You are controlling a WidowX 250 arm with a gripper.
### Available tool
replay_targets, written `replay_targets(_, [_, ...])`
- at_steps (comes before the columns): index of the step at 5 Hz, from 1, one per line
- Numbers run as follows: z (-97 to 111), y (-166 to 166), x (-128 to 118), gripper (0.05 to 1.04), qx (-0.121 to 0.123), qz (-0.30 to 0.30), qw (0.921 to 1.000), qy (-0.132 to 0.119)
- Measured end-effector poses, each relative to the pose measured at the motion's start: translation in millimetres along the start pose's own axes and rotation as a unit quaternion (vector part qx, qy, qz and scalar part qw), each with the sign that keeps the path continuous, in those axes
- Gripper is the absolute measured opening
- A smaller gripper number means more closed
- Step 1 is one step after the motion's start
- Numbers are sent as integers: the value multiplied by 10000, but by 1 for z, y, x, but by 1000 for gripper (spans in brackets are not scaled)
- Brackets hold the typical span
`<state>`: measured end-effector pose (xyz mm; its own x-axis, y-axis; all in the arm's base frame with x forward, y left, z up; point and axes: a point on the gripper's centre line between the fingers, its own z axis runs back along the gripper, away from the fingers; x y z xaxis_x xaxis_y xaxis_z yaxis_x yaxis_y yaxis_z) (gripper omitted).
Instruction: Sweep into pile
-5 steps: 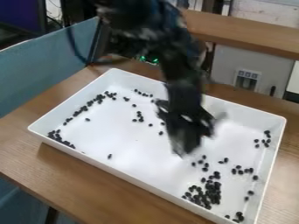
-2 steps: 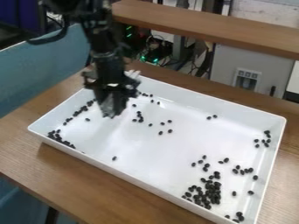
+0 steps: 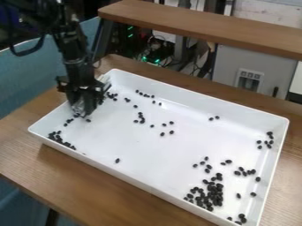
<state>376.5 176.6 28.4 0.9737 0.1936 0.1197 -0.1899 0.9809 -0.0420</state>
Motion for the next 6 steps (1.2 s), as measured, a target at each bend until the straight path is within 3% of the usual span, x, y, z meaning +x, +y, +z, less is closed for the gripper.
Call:
replay_targets(2, [-10,-13,12,395,-1,-292,9993,226])
replay_targets(4, [-14,-91,17,395,-281,-1331,9895,489])
replay_targets(6, [-20,-151,-4,395,-387,-1934,9775,752])
